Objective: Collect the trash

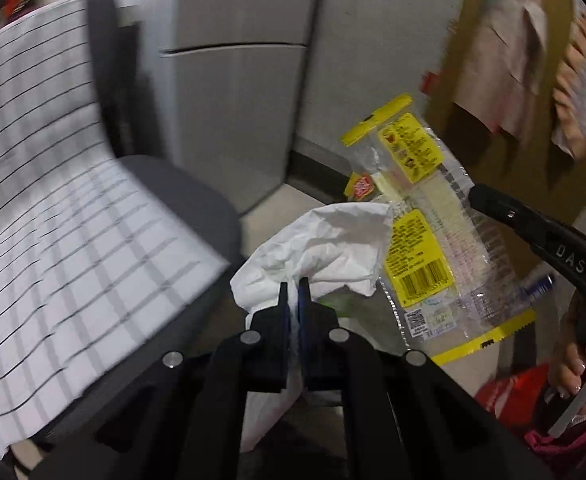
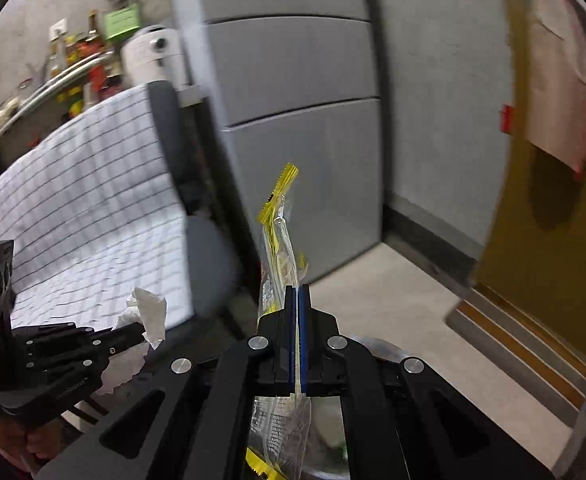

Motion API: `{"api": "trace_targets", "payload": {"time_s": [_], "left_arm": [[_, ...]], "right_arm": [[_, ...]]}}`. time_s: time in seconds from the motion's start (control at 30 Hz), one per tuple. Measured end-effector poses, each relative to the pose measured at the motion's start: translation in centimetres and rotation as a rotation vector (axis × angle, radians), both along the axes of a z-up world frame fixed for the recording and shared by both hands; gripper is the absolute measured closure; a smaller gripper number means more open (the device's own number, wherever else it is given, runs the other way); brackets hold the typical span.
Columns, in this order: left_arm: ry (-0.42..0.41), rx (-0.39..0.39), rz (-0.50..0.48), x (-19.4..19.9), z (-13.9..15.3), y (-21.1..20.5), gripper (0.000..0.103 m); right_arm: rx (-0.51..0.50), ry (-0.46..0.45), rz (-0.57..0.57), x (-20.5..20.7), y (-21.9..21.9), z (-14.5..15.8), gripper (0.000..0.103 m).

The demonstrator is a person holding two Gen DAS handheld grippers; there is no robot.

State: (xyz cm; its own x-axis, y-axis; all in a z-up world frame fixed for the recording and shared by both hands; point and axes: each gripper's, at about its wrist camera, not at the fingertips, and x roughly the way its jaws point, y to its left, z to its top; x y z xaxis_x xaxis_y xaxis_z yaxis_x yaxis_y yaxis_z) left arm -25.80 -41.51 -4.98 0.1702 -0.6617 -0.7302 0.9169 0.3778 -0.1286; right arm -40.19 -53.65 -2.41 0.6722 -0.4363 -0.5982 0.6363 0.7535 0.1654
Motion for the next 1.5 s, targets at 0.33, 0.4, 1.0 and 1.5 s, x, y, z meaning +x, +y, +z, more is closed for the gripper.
{"api": "trace_targets", "payload": {"time_s": [0.33, 0.4, 1.0, 1.5], "left_arm": [[0.052, 0.133, -0.162, -3.6, -4.5, -6.7, 0.101], [0.055, 0.157, -0.177, -3.8, -5.5, -7.8, 0.101], [0.106, 0.093, -0.072, 0.0, -4.7, -6.1, 0.050], [0.056, 0.006, 0.019, 1.7, -1.4, -0.9, 0.050]], "right_arm": [[0.104, 0.136, -0.095, -1.5, -3.7, -5.7, 0.101], [0.137, 0.157, -0.099, -1.4, -4.2, -7.3, 0.101], [0.212, 0.183, -0.134, -0.6, -5.3, -9.8, 0.076], [0.183, 0.191, -0.029, 1.7, -2.1, -9.6, 0.072]]}}
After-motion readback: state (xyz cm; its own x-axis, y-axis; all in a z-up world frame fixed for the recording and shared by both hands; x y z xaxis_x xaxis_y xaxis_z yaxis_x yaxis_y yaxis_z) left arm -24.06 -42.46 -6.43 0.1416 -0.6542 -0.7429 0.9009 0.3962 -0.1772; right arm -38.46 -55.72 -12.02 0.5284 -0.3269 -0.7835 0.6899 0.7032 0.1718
